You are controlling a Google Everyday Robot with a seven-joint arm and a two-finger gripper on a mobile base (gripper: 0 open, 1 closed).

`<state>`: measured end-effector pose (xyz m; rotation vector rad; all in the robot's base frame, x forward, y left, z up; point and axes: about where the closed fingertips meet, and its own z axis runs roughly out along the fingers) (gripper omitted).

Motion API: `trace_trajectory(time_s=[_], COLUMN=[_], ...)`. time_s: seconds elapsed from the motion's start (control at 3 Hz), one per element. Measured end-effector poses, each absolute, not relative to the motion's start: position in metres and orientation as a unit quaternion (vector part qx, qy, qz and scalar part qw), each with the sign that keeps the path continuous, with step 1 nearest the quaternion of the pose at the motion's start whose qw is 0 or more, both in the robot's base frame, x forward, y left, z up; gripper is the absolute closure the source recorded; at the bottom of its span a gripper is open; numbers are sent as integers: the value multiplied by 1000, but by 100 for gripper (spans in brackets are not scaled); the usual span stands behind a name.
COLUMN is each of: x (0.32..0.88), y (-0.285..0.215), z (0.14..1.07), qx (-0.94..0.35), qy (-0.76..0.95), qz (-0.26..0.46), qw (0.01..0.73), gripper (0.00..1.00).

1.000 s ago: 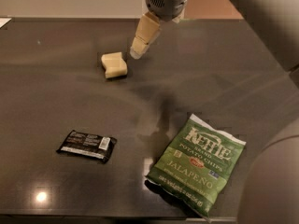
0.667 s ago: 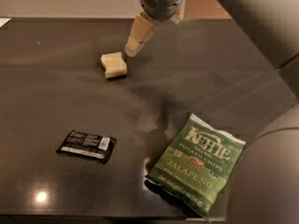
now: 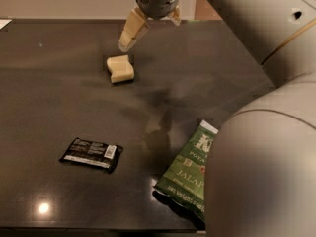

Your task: Move sponge near green jalapeno chip bag

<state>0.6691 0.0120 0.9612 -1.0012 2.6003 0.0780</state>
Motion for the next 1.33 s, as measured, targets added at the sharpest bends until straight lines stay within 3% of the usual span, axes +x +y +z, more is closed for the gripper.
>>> trace_trajectory(time_s=[0.67,1.33], x=[673,682], y=[16,54], z=[956,929], qx=[-341,-305], qy=[925,942], qz=[29,51], qw=[165,132], gripper=[0,0])
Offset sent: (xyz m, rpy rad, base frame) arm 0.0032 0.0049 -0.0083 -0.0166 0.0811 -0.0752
